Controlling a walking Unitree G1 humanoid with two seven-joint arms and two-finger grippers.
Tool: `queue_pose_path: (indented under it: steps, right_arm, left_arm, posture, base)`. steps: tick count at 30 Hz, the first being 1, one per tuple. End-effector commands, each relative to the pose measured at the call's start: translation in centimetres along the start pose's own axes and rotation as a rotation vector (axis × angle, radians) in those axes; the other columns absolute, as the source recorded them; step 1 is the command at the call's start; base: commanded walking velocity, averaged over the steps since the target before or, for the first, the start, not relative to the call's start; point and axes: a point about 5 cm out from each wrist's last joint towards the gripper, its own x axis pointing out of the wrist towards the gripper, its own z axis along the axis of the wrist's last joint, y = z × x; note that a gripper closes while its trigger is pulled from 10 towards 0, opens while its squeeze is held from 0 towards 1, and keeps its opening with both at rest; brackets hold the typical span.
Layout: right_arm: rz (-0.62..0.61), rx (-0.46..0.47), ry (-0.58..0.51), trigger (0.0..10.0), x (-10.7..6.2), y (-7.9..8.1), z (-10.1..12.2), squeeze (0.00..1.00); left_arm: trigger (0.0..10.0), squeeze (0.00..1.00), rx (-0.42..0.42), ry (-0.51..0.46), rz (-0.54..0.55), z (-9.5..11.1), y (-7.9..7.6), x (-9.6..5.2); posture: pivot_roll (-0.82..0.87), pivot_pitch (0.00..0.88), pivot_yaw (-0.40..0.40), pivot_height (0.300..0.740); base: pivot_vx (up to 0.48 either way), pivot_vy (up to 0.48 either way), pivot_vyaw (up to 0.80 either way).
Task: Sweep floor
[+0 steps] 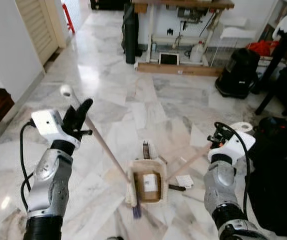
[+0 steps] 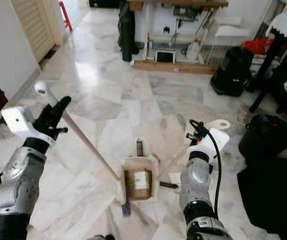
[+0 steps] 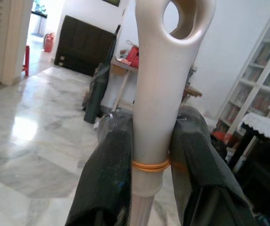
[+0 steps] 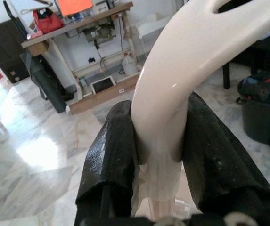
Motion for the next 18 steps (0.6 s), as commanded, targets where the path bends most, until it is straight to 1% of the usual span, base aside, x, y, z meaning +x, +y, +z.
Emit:
queue_pose_path:
  steps: [1,4,8,10,12,14,15,16,18]
  right_arm:
    - [0.044,0.039,-0.036,10.0,0.2,1.4,0.9,0.0]
    - [0.058,0.041,-0.032,10.0,0.1,1.6,0.9,0.0]
    - [0.063,0.041,-0.029,10.0,0.0,1.6,0.9,0.0]
    - [0.062,0.044,-0.026,10.0,0.0,1.6,1.0,0.0]
    - [0.064,0.048,-0.025,10.0,-0.1,1.7,1.0,0.0]
    - [0.066,0.06,-0.027,10.0,0.1,1.9,1.2,0.0]
    - [0.066,0.06,-0.027,10.0,0.1,1.9,1.2,0.0]
    - [0.069,0.07,-0.028,10.0,0.2,2.0,1.4,0.0]
    - [0.072,0.077,-0.029,10.0,0.2,2.1,1.5,0.0]
  left_arm:
    - [10.0,0.0,-0.048,-0.024,-0.021,0.7,-0.8,-0.2]
    - [10.0,0.0,-0.05,-0.02,-0.03,0.8,-1.1,-0.4]
    - [10.0,0.0,-0.026,0.002,-0.044,0.6,-1.4,-0.4]
    - [10.0,0.0,0.025,0.048,-0.077,0.3,-1.9,-0.6]
    - [10.0,0.0,0.022,0.066,-0.093,0.0,-2.2,-0.7]
    - [10.0,0.0,0.017,0.112,-0.146,-0.6,-2.9,-0.7]
    - [10.0,0.0,0.017,0.112,-0.146,-0.6,-2.9,-0.7]
    - [10.0,0.0,0.032,0.147,-0.2,-1.0,-3.5,-0.7]
    - [10.0,0.0,0.068,0.172,-0.246,-1.2,-3.9,-0.8]
  posture:
    - [0.17,0.069,-0.032,0.74]
    - [0.17,0.073,-0.034,0.74]
    - [0.16,0.076,-0.034,0.74]
    - [0.16,0.076,-0.032,0.74]
    - [0.16,0.07,-0.027,0.74]
    - [0.16,0.071,-0.023,0.74]
    - [0.16,0.071,-0.023,0.74]
    - [0.15,0.076,-0.018,0.74]
    - [0.15,0.076,-0.016,0.74]
  base:
    - [0.0,0.0,0.0]
    - [0.0,0.0,0.0]
    - [0.0,0.0,0.0]
    - [0.0,0.0,0.0]
    - [0.0,0.0,0.0]
    - [0.0,0.0,0.0]
    - [0.0,0.0,0.0]
    - [0.0,0.0,0.0]
    - [0.0,0.0,0.0]
